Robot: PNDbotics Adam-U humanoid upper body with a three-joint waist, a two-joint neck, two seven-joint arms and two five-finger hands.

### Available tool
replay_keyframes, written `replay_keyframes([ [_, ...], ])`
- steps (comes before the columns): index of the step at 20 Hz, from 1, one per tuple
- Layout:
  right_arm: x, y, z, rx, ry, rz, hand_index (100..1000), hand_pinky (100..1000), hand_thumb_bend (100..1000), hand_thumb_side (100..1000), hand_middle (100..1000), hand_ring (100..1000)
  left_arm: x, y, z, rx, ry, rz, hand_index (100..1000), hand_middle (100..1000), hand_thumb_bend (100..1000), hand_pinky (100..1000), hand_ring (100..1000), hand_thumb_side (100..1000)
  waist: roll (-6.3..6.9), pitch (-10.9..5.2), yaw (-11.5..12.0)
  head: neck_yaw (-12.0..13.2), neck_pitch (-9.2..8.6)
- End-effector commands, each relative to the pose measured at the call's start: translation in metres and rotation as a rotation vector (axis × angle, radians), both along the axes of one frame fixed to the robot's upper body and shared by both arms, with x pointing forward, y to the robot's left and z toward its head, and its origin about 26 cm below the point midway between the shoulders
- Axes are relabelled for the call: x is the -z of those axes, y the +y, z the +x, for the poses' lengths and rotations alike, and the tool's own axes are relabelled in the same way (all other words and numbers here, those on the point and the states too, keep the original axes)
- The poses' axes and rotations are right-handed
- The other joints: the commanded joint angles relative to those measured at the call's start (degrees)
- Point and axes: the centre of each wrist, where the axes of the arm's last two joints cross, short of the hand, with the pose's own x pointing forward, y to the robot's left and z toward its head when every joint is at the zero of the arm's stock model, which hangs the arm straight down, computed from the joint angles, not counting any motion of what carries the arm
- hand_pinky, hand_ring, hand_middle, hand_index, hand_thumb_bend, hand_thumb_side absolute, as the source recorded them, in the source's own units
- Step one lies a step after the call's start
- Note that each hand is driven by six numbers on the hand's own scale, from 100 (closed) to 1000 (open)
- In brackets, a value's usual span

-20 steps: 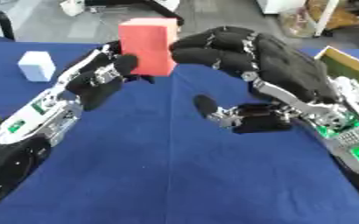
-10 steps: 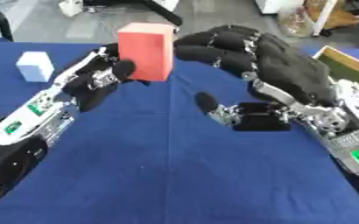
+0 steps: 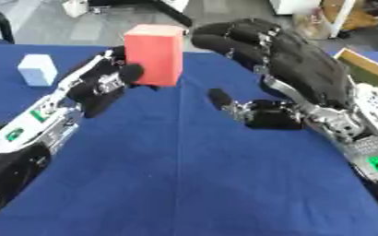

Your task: Pick up the objects with one hand, pass them to the other hand, and then place them into the box on the other side of the table.

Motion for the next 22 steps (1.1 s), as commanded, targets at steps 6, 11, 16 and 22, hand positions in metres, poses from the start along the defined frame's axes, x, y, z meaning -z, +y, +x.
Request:
replay_keyframes([
  [6, -0.005, 0.005, 0.003, 0.047, -0.059, 0.032, 964, 817, 252, 120, 874, 823, -0.011, 0.000, -0.001, 0.015, -0.025, -0.011, 480, 578, 536, 649, 572, 267, -0.04, 0.00, 0.0, 0.1, 0.09],
  [11, -0.003, 0.011, 0.005, 0.050, -0.076, 0.025, 970, 818, 302, 138, 876, 824, -0.012, -0.004, 0.000, 0.030, -0.025, -0.021, 480, 579, 529, 651, 573, 268, -0.12, -0.03, 0.1, 0.0, 0.16],
  [16, -0.003, 0.016, 0.006, 0.040, -0.085, 0.008, 976, 821, 336, 159, 876, 827, -0.012, -0.007, 0.001, 0.038, -0.023, -0.031, 480, 580, 524, 651, 574, 266, -0.19, -0.03, 0.3, 0.0, 0.20],
  [22, -0.001, 0.020, 0.008, 0.034, -0.083, -0.014, 990, 835, 430, 176, 886, 841, -0.015, -0.015, 0.000, 0.064, -0.027, -0.045, 482, 581, 522, 651, 575, 267, -0.21, -0.10, 0.5, 0.1, 0.37],
])
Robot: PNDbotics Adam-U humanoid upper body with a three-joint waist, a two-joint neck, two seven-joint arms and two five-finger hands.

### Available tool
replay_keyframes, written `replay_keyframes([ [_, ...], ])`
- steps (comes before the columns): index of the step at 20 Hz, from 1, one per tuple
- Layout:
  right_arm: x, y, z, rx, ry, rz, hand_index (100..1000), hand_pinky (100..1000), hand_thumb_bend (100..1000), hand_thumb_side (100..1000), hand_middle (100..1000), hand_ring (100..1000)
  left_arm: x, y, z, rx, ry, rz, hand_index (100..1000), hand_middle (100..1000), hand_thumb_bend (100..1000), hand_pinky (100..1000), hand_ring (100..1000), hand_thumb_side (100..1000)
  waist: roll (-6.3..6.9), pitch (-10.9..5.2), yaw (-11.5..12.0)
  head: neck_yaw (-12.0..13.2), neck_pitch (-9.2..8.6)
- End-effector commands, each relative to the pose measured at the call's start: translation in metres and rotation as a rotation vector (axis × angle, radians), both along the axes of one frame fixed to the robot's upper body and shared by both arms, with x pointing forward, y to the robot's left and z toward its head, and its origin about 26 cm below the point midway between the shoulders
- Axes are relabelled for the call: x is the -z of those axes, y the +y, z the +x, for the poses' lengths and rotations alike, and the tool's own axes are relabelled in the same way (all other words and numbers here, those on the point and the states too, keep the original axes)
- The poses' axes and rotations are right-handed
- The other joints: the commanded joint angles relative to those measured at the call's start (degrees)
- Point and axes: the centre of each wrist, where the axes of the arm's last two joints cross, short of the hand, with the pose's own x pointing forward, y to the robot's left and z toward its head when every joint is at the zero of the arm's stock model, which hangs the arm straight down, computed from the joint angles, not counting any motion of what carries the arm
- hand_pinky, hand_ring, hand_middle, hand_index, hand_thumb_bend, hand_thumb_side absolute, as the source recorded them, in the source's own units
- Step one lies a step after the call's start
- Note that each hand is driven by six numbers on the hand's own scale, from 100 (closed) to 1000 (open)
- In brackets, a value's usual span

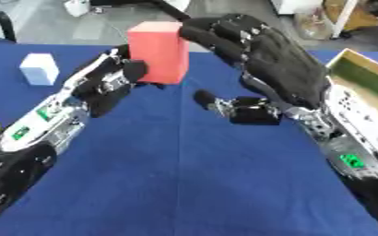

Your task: Pick up the objects with one hand, pass them to the other hand, and then place them into the box on the other side of the table.

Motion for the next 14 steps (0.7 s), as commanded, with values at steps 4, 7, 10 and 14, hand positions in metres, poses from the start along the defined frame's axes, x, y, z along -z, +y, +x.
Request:
replay_keyframes([
  [4, -0.0080, 0.0012, 0.0006, 0.001, -0.035, -0.002, 990, 837, 427, 176, 886, 843, -0.0145, -0.0054, -0.0009, 0.029, -0.029, -0.017, 482, 581, 521, 650, 576, 265, -0.18, -0.17, 0.3, 0.1, 0.38],
  [7, -0.0083, 0.0013, 0.0010, 0.007, -0.042, 0.006, 991, 839, 426, 173, 886, 845, -0.0147, -0.0074, -0.0013, 0.039, -0.028, -0.010, 481, 580, 523, 650, 576, 263, -0.16, -0.21, 0.5, 0.1, 0.47],
  [10, -0.0087, 0.0011, 0.0015, 0.014, -0.051, 0.011, 995, 841, 427, 182, 884, 845, -0.0129, -0.0068, -0.0010, 0.036, -0.022, -0.006, 481, 580, 520, 650, 576, 263, -0.18, -0.21, 0.5, 0.1, 0.43],
  [14, -0.0082, 0.0008, 0.0021, 0.024, -0.063, 0.020, 996, 844, 424, 169, 883, 845, -0.0116, -0.0053, -0.0008, 0.034, -0.016, -0.005, 479, 580, 515, 654, 576, 261, -0.18, -0.17, 0.5, 0.2, 0.50],
])
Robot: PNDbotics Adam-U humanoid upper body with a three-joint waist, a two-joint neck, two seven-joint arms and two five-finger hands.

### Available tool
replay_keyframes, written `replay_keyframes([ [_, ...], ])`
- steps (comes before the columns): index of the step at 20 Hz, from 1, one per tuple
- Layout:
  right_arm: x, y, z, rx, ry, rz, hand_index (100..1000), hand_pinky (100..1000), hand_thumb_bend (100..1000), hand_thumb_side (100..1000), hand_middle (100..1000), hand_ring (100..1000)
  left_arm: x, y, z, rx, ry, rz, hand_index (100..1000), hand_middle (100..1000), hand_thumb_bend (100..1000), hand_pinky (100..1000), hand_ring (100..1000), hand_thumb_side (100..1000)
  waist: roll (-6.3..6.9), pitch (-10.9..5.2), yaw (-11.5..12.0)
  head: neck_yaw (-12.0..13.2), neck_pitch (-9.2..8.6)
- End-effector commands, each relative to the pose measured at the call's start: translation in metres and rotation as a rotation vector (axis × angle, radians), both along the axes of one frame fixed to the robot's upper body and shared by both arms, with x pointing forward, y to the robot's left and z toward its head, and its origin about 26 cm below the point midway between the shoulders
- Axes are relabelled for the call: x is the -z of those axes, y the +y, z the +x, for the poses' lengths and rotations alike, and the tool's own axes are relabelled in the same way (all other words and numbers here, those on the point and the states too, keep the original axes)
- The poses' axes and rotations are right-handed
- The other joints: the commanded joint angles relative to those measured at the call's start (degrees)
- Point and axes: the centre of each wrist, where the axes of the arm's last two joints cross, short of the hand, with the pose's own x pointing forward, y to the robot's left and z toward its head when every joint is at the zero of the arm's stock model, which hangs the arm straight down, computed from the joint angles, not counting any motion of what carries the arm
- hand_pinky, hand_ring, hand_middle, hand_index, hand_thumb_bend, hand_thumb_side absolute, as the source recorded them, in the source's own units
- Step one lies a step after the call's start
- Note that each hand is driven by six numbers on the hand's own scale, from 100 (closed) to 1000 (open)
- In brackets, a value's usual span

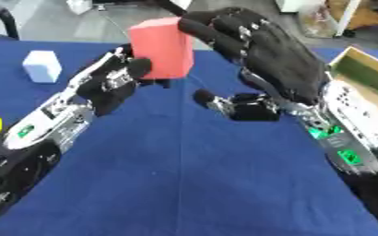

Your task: Pick up the objects with one hand, pass them to the other hand, and then place them into the box on the other side of the table.

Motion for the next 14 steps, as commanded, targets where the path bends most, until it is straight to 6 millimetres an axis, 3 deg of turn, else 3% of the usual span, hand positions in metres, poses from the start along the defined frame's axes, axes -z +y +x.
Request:
replay_keyframes([
  [1, -0.007, 0.000, 0.001, 0.010, -0.032, 0.018, 996, 844, 423, 165, 883, 845, -0.012, 0.000, 0.000, 0.011, -0.032, 0.004, 478, 580, 514, 655, 579, 260, -0.16, -0.16, 0.0, 0.1, 0.07],
  [14, -0.007, -0.003, 0.002, 0.030, -0.049, 0.061, 989, 834, 419, 145, 873, 839, -0.009, 0.011, -0.002, -0.018, -0.018, 0.026, 471, 579, 514, 655, 579, 247, -0.04, -0.09, -0.3, 0.0, -0.08],
])
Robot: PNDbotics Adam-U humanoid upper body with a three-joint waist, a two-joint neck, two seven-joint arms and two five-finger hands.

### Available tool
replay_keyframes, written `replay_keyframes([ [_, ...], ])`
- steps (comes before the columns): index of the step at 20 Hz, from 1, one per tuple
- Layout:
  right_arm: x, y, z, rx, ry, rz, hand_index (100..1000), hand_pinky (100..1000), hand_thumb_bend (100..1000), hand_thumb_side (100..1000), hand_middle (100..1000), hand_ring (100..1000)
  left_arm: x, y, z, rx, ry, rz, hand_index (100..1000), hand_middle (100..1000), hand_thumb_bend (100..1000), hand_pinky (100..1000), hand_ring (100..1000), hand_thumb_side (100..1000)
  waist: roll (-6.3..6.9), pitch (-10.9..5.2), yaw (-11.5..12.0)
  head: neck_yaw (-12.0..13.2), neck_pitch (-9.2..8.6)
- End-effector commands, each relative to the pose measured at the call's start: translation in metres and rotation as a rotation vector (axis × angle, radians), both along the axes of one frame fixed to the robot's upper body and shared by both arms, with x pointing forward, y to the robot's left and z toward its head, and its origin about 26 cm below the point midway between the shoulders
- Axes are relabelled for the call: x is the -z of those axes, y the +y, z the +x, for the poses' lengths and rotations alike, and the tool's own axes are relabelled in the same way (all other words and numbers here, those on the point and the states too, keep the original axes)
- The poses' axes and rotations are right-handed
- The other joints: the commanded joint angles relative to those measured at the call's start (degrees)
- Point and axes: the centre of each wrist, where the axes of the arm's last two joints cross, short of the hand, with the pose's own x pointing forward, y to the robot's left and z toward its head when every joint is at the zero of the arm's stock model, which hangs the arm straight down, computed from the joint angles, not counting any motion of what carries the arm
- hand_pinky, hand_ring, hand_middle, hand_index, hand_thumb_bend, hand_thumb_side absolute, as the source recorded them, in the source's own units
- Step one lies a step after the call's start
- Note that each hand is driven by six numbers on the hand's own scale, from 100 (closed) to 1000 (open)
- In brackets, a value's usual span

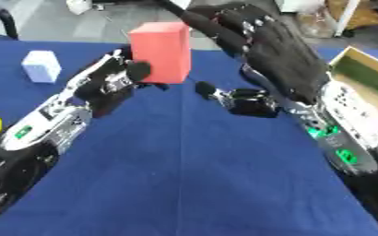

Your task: Pick up the objects with one hand, pass them to the other hand, and then place them into the box on the other side of the table.

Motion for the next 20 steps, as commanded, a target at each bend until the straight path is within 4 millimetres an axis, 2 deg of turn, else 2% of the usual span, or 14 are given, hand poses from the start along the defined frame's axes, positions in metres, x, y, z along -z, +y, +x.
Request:
replay_keyframes([
  [1, -0.0083, -0.0029, -0.0003, 0.003, -0.031, 0.012, 988, 834, 418, 143, 873, 839, -0.0118, 0.0059, -0.0011, -0.005, -0.031, 0.015, 471, 579, 514, 655, 579, 247, -0.03, -0.09, -0.1, 0.0, -0.10],
  [20, -0.0053, -0.0007, 0.0018, -0.017, -0.030, 0.011, 974, 836, 422, 156, 858, 833, -0.0102, -0.0022, 0.0020, 0.033, -0.015, 0.017, 470, 580, 505, 660, 582, 248, 0.09, -0.23, -0.1, 0.2, 0.28],
])
